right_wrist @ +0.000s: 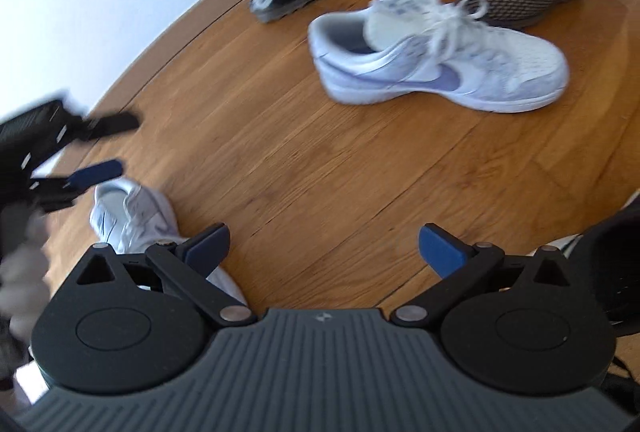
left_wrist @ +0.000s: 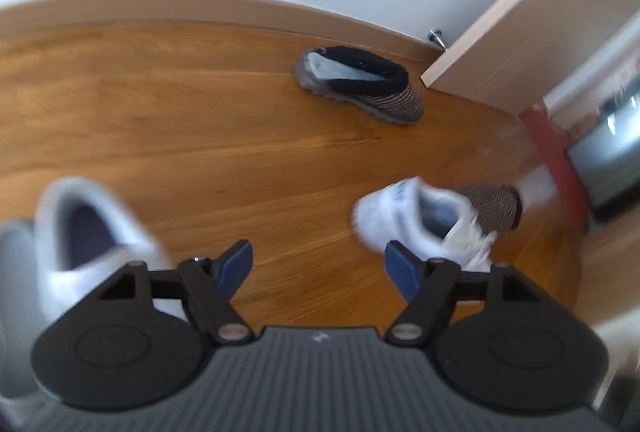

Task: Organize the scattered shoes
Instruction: 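Grasp the remaining white Nike sneaker heel with the left gripper, then set the sneaker beside the first sneaker and open the left gripper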

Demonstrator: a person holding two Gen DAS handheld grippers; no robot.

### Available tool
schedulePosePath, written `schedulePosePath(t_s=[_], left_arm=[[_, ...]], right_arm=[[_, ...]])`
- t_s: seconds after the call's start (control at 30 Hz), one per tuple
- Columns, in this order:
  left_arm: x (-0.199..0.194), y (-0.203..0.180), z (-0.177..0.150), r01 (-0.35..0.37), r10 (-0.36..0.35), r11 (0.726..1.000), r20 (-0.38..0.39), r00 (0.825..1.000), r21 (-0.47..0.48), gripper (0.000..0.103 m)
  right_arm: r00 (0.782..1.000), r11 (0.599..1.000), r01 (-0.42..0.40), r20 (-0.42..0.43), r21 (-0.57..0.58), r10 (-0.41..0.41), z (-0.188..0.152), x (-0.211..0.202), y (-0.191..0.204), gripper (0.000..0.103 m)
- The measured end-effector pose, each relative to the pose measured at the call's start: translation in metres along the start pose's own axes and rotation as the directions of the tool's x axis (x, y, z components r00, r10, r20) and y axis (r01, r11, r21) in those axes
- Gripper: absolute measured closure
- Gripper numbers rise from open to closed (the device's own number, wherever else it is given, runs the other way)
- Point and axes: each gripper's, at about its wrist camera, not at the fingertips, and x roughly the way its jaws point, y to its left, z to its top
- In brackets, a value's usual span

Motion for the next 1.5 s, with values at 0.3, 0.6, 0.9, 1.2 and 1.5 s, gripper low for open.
schedulePosePath(t_s=[0.3,0.6,0.9,1.2,1.5], left_arm=[[0.103,-0.046,0.01,0.005,-0.017,0.993,-0.109,0.994,-0.114,0.035],[0.16,-0.057,-0.003,-0.071,0.059,0.996,-0.191,0.98,-0.06,0.054],[0.158,-0.046,-0.015,-0.101,0.092,0.993,-0.142,0.986,-0.056,0.08],[0.097,0.012,-0.016,-0.234,0.226,0.963,-0.074,0.971,-0.132,0.086],[0.057,0.039,-0.043,-0.328,0.311,0.934,-0.127,0.942,-0.143,0.082]], right_arm=[[0.996,0.996,0.05,0.073,0.068,-0.055,0.021,-0.021,-0.056,0.001],[0.993,0.992,0.075,0.087,0.097,-0.084,0.027,-0.019,-0.079,0.001],[0.994,0.995,0.037,0.1,0.094,-0.047,0.027,-0.021,-0.074,0.001],[0.994,0.994,0.039,0.109,-0.104,-0.028,0.027,-0.01,-0.049,0.001],[0.997,0.825,-0.021,0.051,-0.565,0.061,0.004,0.003,0.01,0.001]])
